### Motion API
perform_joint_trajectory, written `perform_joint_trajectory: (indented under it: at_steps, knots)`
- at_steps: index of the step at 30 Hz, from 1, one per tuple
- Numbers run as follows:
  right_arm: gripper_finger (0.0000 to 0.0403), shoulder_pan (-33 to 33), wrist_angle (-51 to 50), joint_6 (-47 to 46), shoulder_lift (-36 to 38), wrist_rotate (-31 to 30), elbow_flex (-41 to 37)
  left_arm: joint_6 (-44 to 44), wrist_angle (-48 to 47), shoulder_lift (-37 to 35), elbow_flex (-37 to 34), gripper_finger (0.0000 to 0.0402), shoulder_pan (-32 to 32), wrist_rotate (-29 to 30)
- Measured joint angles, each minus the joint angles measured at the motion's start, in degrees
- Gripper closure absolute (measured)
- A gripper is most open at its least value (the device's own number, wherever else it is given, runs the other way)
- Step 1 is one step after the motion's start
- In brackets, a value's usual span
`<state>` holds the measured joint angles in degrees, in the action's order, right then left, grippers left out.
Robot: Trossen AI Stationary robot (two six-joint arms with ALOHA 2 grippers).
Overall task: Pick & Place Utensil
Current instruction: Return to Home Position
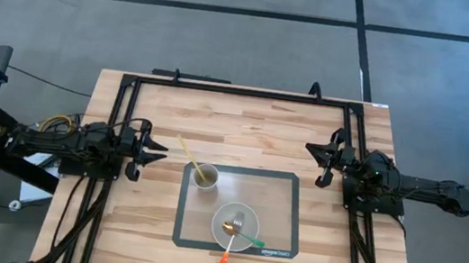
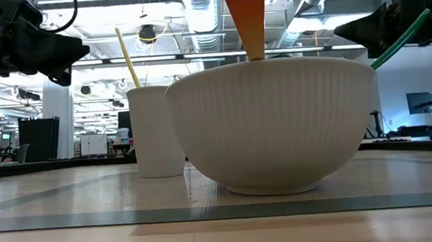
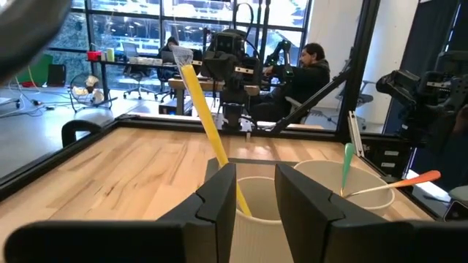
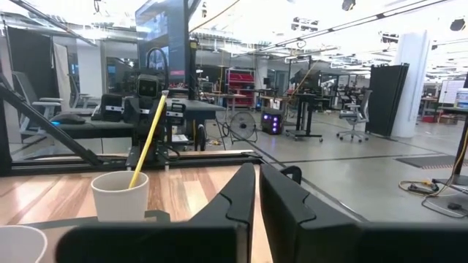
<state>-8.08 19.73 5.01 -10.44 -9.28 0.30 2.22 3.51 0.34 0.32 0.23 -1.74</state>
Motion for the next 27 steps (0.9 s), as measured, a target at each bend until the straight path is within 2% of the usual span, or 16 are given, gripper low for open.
perform_joint_trajectory:
  at_steps: [27]
  knots:
    - [0.0381,0.00,0.01,-0.06,0.00,0.02,-0.02,0.00,0.79,0.04,0.02,0.0305,-0.02,0.00]
